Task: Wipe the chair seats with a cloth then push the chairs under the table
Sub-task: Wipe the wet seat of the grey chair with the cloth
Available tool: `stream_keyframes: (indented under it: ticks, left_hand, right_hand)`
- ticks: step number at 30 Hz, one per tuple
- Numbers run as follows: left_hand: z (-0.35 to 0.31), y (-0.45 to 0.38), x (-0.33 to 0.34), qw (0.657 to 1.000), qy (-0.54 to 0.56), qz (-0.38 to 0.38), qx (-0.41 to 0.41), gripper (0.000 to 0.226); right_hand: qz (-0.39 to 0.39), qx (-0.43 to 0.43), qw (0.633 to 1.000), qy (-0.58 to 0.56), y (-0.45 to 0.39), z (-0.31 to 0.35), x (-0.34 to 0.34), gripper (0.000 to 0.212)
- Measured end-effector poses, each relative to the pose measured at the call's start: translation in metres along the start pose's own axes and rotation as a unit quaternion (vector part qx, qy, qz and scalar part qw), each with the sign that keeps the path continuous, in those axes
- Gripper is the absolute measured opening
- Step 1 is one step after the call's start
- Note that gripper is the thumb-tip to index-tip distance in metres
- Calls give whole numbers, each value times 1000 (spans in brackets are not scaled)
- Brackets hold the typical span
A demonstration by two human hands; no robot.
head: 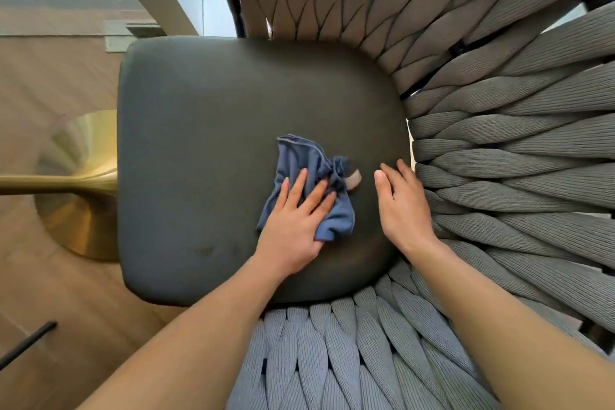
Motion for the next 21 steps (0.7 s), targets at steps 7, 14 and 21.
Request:
stream_keyframes:
  ticks: [7,14,21]
  left_hand:
    - [61,32,-18,998,-37,-36,-23,58]
    - [4,-8,-11,999,0,-42,-16,63]
    - [46,60,-9,998,-51,-28,-17,57]
  right_hand:
    - [-14,4,1000,-11,-1,-2,4,50]
    - [-17,-28,999,18,0,-4,5,50]
    - [-11,-18,1000,19,1,-4,6,51]
Point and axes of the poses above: each hand's wrist, its own y-axis away from the middle knuckle, its own x-axis out of the palm, z = x × y, the point moved 10 cm from there along -y, towards the middle knuckle, and after that the axes turned 6 degrees about x, right-handed, at the moved point
